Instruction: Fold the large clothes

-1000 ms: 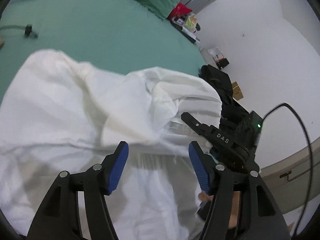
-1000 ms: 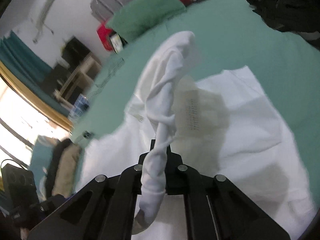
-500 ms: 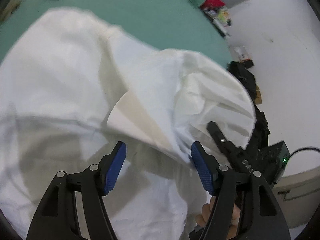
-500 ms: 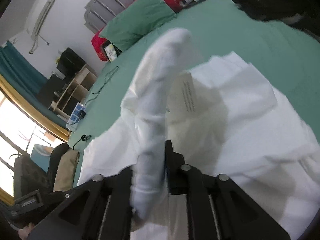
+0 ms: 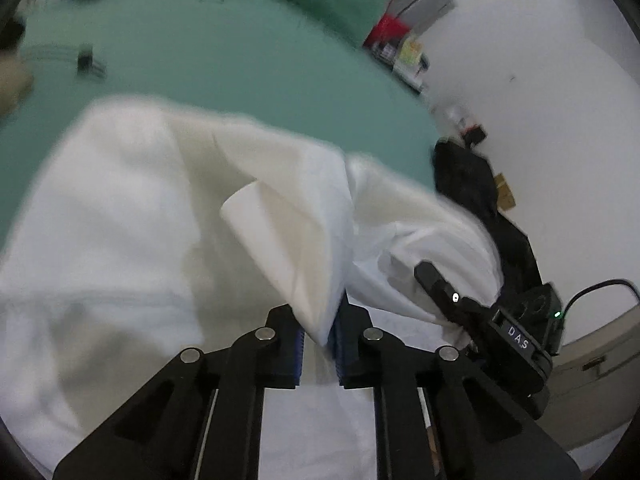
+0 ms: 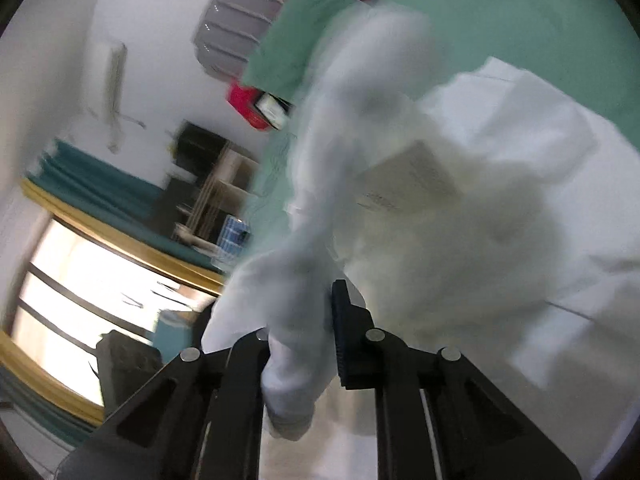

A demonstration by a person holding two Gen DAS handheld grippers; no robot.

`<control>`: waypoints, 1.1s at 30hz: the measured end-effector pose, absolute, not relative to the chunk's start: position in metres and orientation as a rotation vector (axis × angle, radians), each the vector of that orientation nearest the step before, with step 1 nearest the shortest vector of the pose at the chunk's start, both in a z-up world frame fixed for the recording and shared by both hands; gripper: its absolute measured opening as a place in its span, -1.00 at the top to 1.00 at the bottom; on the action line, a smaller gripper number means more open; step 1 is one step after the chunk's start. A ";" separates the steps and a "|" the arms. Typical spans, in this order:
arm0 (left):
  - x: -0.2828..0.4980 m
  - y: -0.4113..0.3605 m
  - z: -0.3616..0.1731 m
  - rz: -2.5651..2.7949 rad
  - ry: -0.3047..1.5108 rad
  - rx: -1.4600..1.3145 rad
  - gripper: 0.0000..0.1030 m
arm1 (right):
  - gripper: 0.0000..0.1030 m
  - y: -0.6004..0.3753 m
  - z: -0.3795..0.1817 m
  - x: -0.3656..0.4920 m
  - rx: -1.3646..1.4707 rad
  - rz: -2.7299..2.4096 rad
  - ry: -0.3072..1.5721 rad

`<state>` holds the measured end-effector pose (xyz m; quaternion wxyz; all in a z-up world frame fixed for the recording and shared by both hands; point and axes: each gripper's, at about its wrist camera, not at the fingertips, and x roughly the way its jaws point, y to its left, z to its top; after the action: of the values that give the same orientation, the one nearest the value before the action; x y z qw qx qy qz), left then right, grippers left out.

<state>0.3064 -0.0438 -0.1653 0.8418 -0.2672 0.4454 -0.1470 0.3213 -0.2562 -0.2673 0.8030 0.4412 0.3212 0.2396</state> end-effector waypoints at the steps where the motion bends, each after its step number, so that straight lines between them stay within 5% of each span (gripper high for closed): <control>1: 0.311 -0.039 -0.155 -0.295 0.902 -0.543 0.80 | 0.75 -0.257 -0.267 0.327 0.982 0.536 0.663; 5: 0.336 -0.025 -0.152 -0.265 0.876 -0.454 0.80 | 0.71 -0.254 -0.281 0.354 1.002 0.502 0.680; 11: 0.334 -0.005 -0.211 -0.185 1.040 -0.352 0.72 | 0.39 -0.265 -0.304 0.346 0.815 0.274 0.830; 17: 0.313 0.003 -0.216 -0.132 1.038 -0.255 -0.19 | 0.25 -0.291 -0.264 0.321 0.537 0.000 0.793; 20: 0.302 0.010 -0.194 -0.147 0.971 -0.209 -0.19 | 0.07 -0.290 -0.227 0.319 0.415 -0.076 0.678; 28: 0.306 0.016 -0.134 -0.116 0.766 -0.155 -0.19 | -0.02 -0.243 -0.170 0.364 0.177 0.034 0.521; 33: 0.340 -0.006 -0.144 -0.155 0.785 -0.172 -0.19 | -0.07 -0.228 -0.204 0.393 0.078 0.111 0.649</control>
<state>0.3397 -0.0063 -0.1443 0.9174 -0.0836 0.3817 -0.0752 0.3933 -0.2277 -0.2040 0.9455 0.0382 0.3188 0.0545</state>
